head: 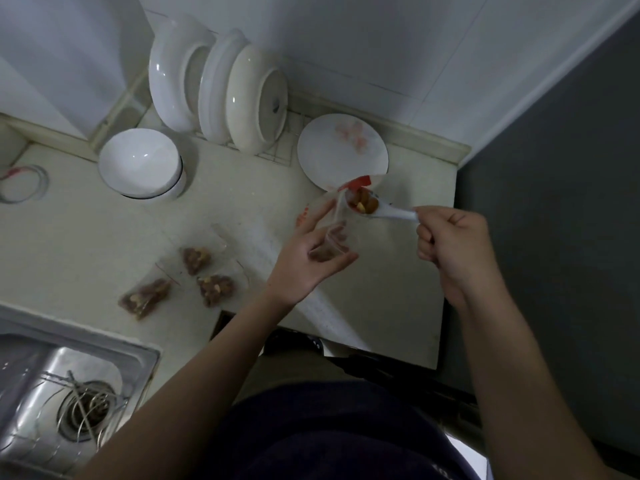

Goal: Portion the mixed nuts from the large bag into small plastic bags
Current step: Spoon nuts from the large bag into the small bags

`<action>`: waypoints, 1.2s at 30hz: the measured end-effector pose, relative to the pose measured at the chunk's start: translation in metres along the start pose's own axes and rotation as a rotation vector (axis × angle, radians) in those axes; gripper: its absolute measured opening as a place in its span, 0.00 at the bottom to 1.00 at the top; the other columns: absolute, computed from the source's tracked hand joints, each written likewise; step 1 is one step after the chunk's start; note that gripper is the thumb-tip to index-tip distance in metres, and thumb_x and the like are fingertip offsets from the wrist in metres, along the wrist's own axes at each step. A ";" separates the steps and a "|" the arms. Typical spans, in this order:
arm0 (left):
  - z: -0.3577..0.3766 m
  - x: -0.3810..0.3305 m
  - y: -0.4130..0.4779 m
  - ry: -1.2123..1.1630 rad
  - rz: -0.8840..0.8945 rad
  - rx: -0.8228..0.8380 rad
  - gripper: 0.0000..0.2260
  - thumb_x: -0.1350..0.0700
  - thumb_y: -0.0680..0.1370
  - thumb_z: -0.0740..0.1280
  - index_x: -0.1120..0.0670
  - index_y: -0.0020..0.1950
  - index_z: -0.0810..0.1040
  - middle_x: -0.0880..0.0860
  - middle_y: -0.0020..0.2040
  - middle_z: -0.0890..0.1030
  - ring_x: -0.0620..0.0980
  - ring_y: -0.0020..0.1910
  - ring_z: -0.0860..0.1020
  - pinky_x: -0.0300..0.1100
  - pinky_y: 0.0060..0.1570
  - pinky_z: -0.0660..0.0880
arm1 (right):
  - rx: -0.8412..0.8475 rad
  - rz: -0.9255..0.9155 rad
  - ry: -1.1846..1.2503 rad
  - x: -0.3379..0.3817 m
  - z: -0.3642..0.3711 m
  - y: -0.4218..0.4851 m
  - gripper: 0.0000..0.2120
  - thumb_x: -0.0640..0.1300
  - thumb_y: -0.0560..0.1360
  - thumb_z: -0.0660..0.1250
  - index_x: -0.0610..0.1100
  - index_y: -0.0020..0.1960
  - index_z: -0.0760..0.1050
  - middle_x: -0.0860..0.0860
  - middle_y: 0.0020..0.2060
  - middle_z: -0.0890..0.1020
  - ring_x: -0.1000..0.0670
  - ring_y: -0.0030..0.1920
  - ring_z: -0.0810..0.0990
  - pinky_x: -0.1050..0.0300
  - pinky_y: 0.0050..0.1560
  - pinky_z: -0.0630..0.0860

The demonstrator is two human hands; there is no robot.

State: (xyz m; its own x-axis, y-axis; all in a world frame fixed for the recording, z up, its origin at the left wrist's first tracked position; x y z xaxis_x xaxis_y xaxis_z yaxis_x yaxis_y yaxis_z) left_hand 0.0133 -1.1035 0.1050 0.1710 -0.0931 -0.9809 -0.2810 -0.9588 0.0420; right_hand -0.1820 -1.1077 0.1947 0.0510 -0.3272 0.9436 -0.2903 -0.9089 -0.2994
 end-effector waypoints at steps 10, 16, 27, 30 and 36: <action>-0.020 -0.009 0.015 0.108 -0.063 -0.162 0.22 0.55 0.74 0.74 0.58 0.66 0.77 0.44 0.71 0.69 0.30 0.65 0.69 0.22 0.61 0.65 | 0.046 -0.069 0.075 0.010 0.007 0.007 0.12 0.34 0.77 0.60 0.27 0.40 0.75 0.52 0.22 0.63 0.55 0.24 0.57 0.63 0.24 0.55; -0.019 -0.021 0.012 0.182 -0.014 -0.218 0.22 0.48 0.73 0.74 0.52 0.65 0.78 0.39 0.75 0.58 0.43 0.76 0.60 0.50 0.73 0.65 | 0.101 -0.144 -0.112 0.014 0.010 -0.004 0.13 0.39 0.78 0.62 0.36 0.37 0.78 0.54 0.22 0.65 0.56 0.24 0.59 0.62 0.25 0.60; -0.012 -0.020 0.010 0.204 -0.047 -0.284 0.17 0.51 0.71 0.76 0.51 0.59 0.80 0.43 0.76 0.58 0.43 0.75 0.60 0.33 0.67 0.67 | 0.233 -0.881 -0.930 0.028 0.028 -0.034 0.09 0.39 0.79 0.61 0.36 0.51 0.79 0.46 0.36 0.79 0.49 0.32 0.77 0.56 0.34 0.75; -0.013 -0.015 0.008 0.235 -0.032 -0.321 0.18 0.53 0.71 0.76 0.53 0.60 0.80 0.46 0.75 0.60 0.41 0.73 0.63 0.29 0.64 0.67 | 0.166 -0.940 -0.894 0.023 0.028 -0.034 0.09 0.39 0.79 0.61 0.35 0.51 0.79 0.45 0.36 0.79 0.50 0.32 0.77 0.58 0.33 0.76; -0.021 -0.004 0.002 0.176 -0.081 -0.428 0.15 0.53 0.71 0.76 0.51 0.56 0.79 0.51 0.76 0.63 0.42 0.69 0.70 0.44 0.63 0.76 | -0.149 -0.383 -0.284 -0.003 0.009 0.000 0.15 0.42 0.75 0.62 0.50 0.30 0.73 0.55 0.22 0.68 0.56 0.25 0.65 0.60 0.28 0.61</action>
State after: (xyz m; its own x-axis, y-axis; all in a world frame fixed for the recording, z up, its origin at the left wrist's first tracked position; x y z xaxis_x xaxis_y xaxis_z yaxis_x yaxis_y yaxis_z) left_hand 0.0320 -1.1110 0.1134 0.3442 -0.0217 -0.9386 0.1483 -0.9859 0.0772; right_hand -0.1731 -1.1090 0.1910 0.4324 -0.0538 0.9001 -0.3320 -0.9376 0.1035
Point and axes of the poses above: each hand's wrist, its own y-axis towards the middle knuckle, its own z-axis out of the palm, x = y × z, the point moved 1 cm from there along y, towards the middle knuckle
